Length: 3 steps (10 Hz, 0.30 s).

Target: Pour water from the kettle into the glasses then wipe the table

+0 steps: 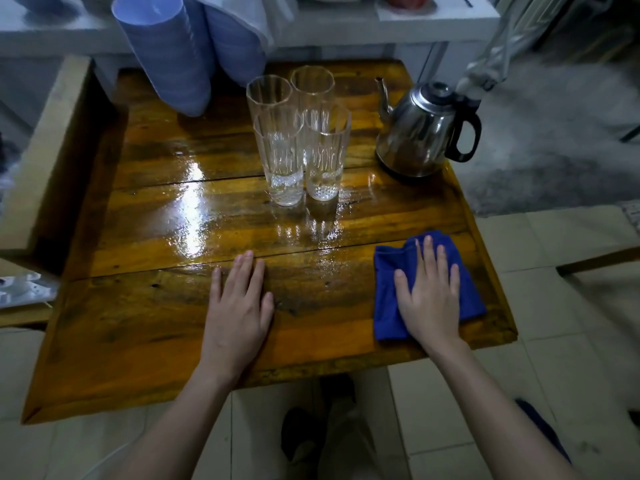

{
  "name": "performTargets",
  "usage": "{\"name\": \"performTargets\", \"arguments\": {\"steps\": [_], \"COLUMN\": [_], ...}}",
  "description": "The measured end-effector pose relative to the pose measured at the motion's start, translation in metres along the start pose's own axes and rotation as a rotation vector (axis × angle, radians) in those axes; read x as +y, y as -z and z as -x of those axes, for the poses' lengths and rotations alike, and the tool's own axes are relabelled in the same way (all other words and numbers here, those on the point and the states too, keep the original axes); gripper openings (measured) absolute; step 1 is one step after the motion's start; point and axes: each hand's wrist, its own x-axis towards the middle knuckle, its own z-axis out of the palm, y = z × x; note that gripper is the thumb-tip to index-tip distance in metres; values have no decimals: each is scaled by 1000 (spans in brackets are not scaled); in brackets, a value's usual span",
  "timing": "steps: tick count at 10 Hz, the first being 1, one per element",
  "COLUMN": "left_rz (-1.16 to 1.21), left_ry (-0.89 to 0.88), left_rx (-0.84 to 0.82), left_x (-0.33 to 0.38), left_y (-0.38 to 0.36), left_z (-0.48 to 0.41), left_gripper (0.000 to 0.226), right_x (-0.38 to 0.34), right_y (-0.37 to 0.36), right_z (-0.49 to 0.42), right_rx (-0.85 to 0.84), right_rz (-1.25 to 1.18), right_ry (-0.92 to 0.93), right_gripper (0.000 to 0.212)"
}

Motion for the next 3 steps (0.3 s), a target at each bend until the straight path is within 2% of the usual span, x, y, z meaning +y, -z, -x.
{"name": "performTargets", "arguments": {"steps": [2, 3], "left_rz": [14, 123], "left_ry": [27, 70], "left_rx": [-110, -43], "left_x": [2, -2], "left_y": [27, 63], "left_z": [-8, -23], "left_gripper": [59, 46], "right_x": [-11, -20], "right_y": [34, 65], "right_z": [-19, -18], "right_rx": [-257, -228], "right_rz": [102, 126], "right_ry": [-28, 118], "right_gripper": [72, 70]}}
